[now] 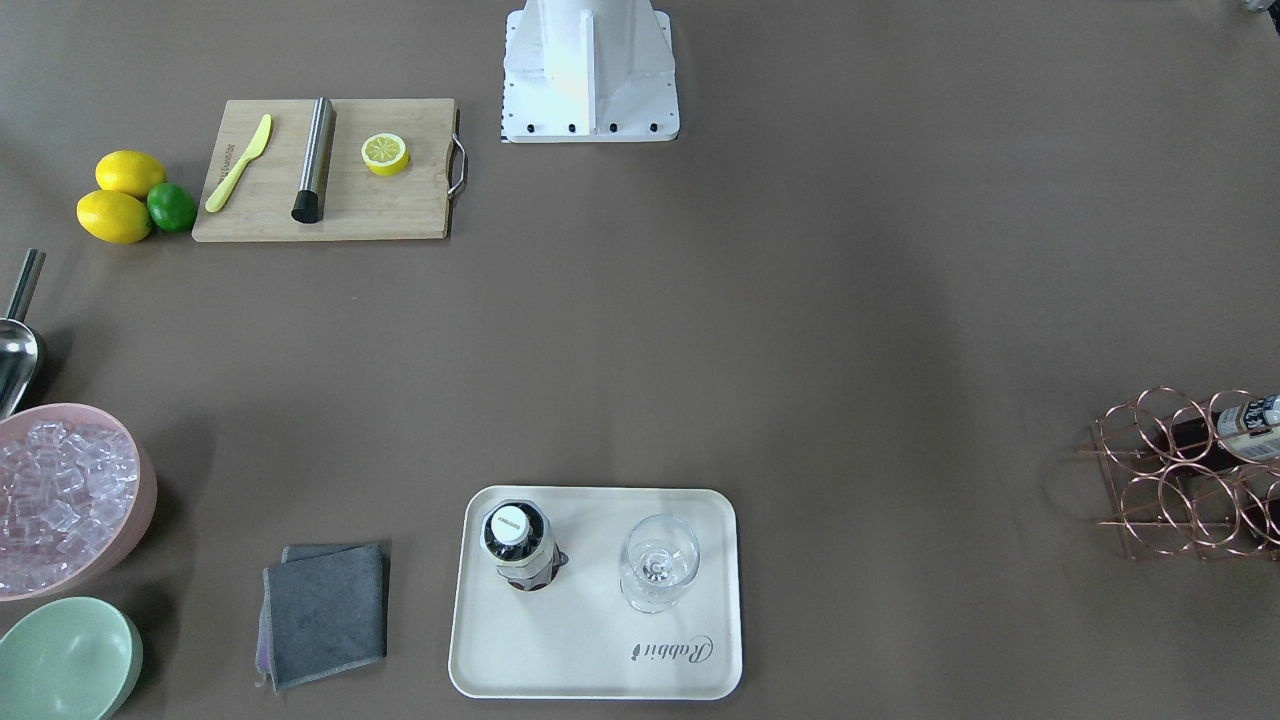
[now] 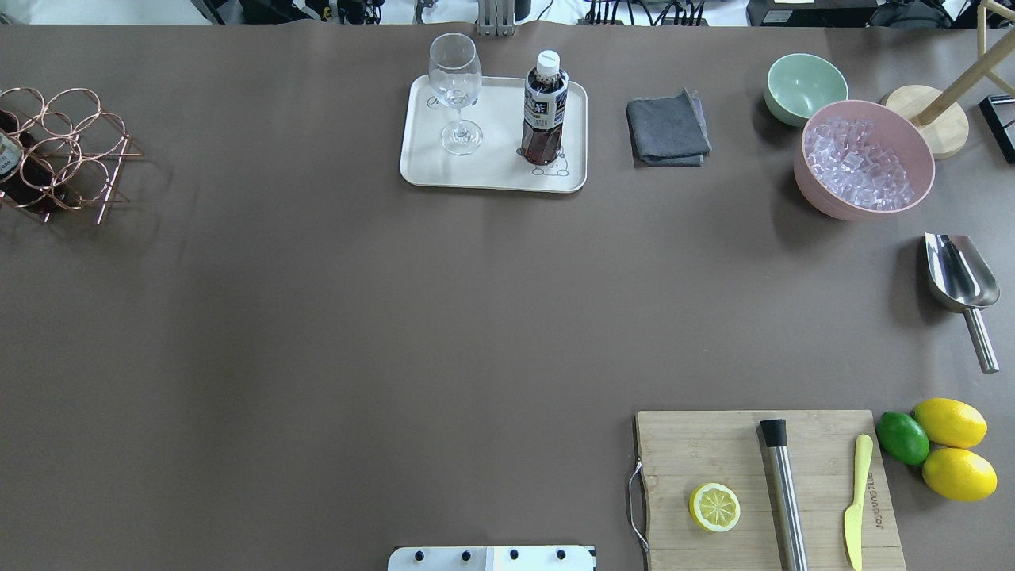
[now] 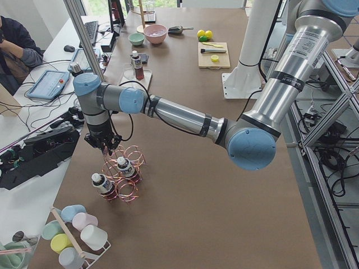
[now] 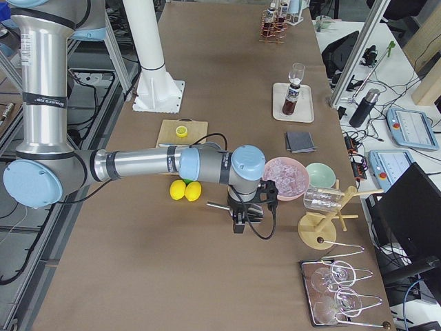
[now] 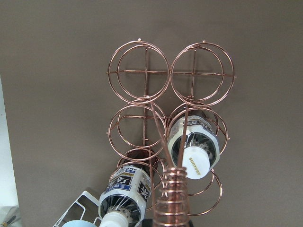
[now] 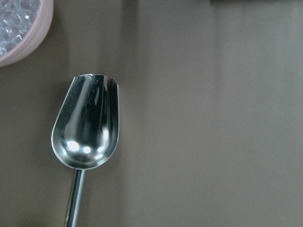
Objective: Take tea from basket to plate
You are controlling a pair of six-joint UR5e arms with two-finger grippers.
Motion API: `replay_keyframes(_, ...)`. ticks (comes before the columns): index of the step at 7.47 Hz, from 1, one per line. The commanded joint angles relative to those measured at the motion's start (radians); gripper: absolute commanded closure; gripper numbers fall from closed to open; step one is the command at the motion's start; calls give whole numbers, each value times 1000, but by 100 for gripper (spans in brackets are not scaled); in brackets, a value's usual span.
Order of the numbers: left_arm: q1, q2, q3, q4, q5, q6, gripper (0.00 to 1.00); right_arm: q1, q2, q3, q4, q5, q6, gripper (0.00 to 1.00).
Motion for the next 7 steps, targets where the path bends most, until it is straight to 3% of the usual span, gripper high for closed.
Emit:
replay_keyframes(1, -1, 5, -6, 1, 0, 1, 100, 25, -18, -65, 13, 12, -16, 0)
replay_keyframes(4, -1, 5, -14, 1, 0, 1, 100, 5, -12, -71, 13, 15, -14, 0)
replay_keyframes(5, 2, 1, -35, -1, 12, 10, 84, -30, -10, -67, 14, 15, -16, 0)
replay_keyframes(7, 74, 31, -113, 4, 96, 1, 2, -63, -12, -79, 33, 17, -14, 0)
